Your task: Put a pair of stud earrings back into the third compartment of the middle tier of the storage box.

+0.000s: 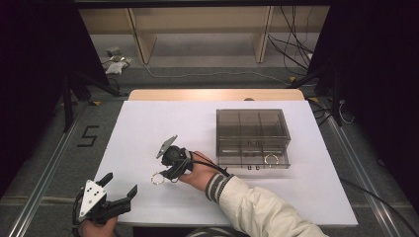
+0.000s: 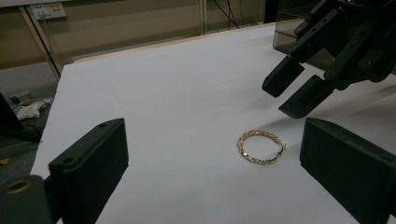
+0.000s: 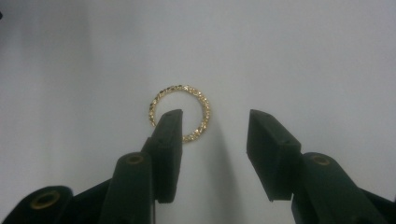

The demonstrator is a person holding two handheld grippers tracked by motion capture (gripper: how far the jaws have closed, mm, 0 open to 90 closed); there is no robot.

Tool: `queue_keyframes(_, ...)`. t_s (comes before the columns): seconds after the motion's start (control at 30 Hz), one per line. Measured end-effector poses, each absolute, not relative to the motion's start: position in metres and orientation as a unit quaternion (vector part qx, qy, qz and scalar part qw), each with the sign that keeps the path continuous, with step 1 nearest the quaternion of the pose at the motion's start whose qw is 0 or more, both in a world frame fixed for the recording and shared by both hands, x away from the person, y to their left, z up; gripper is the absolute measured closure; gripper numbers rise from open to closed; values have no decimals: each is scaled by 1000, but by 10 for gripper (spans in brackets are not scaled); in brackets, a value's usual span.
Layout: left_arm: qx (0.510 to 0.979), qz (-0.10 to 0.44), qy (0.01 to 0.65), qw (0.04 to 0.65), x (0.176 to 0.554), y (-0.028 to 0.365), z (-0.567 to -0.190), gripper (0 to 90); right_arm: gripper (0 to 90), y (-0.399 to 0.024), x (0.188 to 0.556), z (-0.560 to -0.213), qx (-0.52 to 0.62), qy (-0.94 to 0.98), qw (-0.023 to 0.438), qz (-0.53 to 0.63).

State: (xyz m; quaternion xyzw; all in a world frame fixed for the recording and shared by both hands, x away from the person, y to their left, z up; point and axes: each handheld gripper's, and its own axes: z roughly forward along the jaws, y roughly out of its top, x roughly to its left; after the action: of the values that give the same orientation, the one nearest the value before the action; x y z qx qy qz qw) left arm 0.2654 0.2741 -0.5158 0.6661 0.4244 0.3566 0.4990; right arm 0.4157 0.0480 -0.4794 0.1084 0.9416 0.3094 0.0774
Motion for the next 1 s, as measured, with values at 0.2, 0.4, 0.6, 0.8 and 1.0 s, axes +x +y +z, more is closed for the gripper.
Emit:
queue_keyframes(0.2,667,356,422,499,266,273,-516,75,590,55,418,-487,112,942,71,307)
queue_keyframes(0.4,668,356,422,499,267,273,-516,75,638,61,419,-494,113,944,69,301)
queue_keyframes(0.6,669,356,421,499,267,273,-516,75,668,68,422,-499,120,947,70,289)
queue_keyframes(0.8,669,356,420,499,268,272,-516,75,736,72,423,-503,135,946,71,287)
queue_keyframes(1.0,669,357,420,499,267,272,-516,75,822,73,424,-503,135,947,69,284)
